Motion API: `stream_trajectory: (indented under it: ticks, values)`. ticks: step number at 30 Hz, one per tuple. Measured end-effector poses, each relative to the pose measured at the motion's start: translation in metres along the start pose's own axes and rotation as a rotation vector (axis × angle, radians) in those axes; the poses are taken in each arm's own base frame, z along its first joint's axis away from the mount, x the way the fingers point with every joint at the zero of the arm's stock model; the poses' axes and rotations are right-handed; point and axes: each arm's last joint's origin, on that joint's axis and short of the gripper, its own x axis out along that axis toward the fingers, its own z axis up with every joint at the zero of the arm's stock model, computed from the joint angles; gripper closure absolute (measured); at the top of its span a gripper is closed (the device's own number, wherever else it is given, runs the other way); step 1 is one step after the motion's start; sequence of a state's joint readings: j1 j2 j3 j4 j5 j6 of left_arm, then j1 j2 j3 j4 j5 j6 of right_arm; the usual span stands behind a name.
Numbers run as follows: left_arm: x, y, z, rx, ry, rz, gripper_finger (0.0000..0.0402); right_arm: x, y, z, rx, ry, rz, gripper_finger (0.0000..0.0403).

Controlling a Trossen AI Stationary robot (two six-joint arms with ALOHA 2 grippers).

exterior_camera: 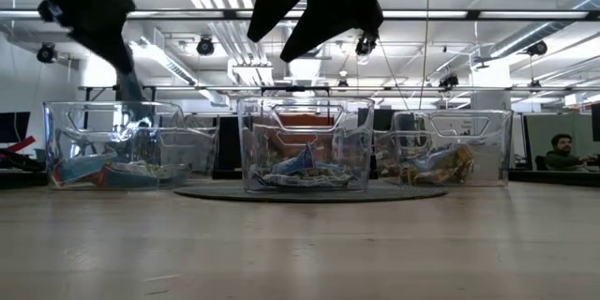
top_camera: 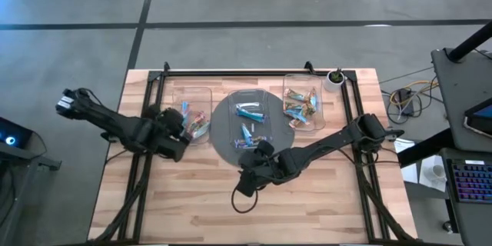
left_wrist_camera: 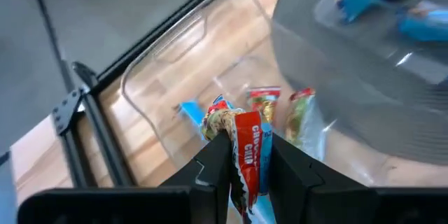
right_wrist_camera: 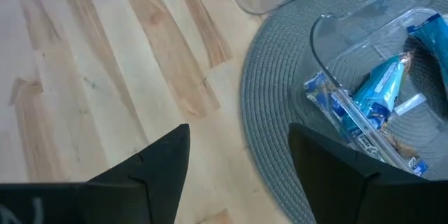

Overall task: Pick and place Granola Bars by type
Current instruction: Put the red granola bar into the left transparent bin, then return to Home Position

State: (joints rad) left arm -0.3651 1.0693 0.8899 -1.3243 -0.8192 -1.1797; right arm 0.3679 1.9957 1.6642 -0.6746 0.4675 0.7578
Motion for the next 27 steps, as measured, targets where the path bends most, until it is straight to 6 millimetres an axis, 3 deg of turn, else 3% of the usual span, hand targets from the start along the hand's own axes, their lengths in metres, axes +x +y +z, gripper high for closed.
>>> stream_trajectory:
  ticks: [7,16,20,27]
  values:
    - [0.011,-0.003,-0.007,0.013,0.028,0.024,0.0334,0.000,0.000,0.000,0.014,0.001,0.000,0.0170]
    - [0.010,-0.002,-0.005,0.012,0.024,0.019,0.0252,0.000,0.000,0.000,0.020,0.001,0.000,0.0170]
    - [0.000,-0.003,0.006,0.009,0.013,-0.021,0.0240,0.000,0.000,0.000,0.025,0.003,0.002,0.0170]
    - [-0.032,-0.002,0.041,-0.043,-0.058,-0.129,0.0239,-0.010,-0.001,0.004,0.035,-0.014,0.020,0.0170]
